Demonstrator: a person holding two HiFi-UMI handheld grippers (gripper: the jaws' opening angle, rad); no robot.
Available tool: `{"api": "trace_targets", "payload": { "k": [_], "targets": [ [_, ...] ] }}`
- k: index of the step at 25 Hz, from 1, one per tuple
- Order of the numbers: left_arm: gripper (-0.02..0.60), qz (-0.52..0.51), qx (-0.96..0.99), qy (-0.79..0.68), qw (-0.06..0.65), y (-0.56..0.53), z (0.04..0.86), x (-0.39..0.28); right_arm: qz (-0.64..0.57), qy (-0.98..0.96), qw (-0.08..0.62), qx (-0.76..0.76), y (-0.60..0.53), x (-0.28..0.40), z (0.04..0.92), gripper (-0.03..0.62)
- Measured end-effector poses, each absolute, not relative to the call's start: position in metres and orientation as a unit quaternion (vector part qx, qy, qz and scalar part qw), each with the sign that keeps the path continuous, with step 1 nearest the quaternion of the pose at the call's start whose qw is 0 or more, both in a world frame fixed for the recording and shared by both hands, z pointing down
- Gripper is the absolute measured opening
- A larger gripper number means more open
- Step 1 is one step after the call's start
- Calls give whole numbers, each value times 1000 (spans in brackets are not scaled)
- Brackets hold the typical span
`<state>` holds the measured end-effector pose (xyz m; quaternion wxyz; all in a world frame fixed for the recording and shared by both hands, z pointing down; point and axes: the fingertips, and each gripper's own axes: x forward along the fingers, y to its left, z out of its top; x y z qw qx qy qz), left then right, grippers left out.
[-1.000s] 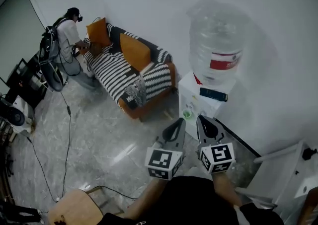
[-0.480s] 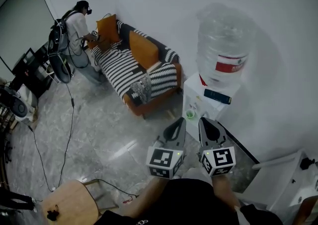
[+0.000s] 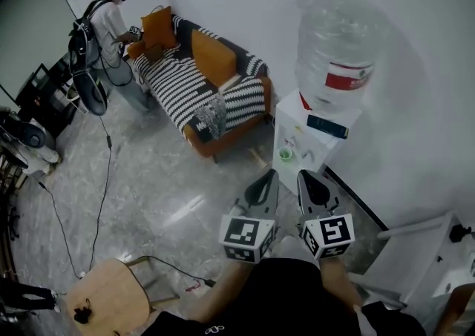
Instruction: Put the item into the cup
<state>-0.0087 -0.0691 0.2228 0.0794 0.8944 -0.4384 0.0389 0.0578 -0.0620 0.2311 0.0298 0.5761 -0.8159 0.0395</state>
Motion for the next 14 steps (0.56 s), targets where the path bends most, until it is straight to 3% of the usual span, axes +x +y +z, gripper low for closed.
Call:
{"api": "trace_targets", "payload": {
  "k": [14],
  "targets": [
    [14,37,886,-455,83,-64,230,-36,35,-832,36,553,-67,29,234,11]
  ]
}}
